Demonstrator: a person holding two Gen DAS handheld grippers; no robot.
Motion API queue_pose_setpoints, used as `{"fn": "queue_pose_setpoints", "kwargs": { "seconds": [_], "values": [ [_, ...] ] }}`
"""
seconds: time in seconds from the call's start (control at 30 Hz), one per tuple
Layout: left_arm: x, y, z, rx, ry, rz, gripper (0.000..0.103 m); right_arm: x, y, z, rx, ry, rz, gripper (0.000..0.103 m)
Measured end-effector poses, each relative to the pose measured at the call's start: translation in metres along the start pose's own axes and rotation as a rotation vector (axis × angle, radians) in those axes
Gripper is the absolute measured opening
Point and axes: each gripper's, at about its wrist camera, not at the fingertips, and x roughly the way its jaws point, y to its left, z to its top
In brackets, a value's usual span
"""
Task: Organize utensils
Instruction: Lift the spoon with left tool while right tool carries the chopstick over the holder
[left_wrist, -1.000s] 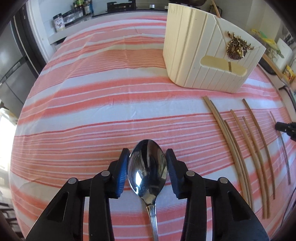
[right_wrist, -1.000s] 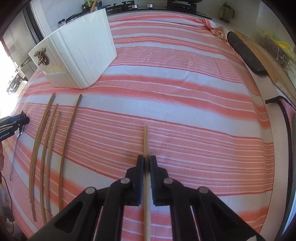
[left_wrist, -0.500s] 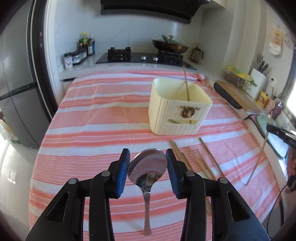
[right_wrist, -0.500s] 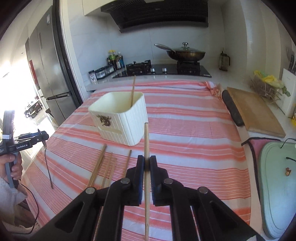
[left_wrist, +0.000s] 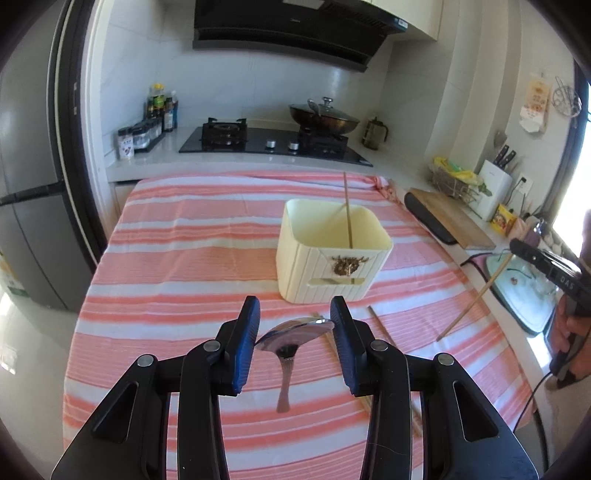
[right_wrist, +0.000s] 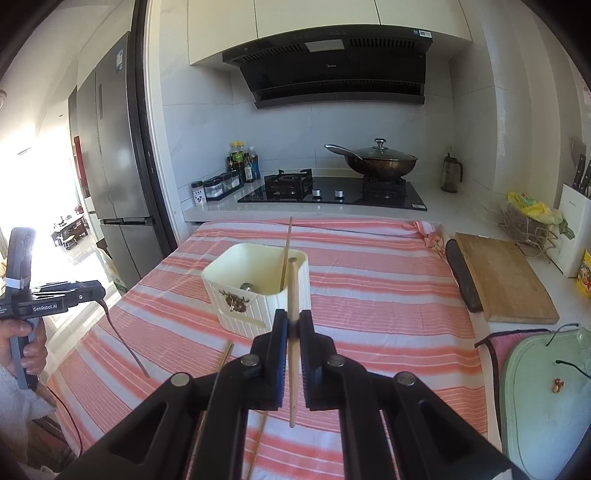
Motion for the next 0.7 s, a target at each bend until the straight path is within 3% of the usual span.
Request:
{"fn": "queue_pose_setpoints", "kwargs": {
  "seconds": [0.2, 0.37, 0.47, 0.57, 0.7],
  "values": [
    [-0.017, -0.011, 0.076, -0.002, -0.079, -0.083, 0.039, 0.009, 0.011, 0.055, -0.039, -0.060, 0.013, 0.007],
    [-0.017, -0.024, 0.137, -0.002, -0.228, -0.062, 0.039, 0.016, 0.024, 0.108, -0.070, -0.168, 0.024, 0.007],
    [0.004, -0.033, 0.161, -0.011, -0.286, -0.043, 0.039, 0.031, 0.033, 0.126, -0.092, -0.222, 0.032, 0.007],
    [0.042, -0.035, 0.169, -0.026, -0.283, -0.018, 0.039, 0.058, 0.041, 0.131, -0.117, -0.225, 0.037, 0.007],
    [0.109, -0.035, 0.168, -0.040, -0.169, 0.001, 0.039, 0.113, 0.038, 0.125, -0.121, -0.097, 0.034, 0.006]
  ]
}}
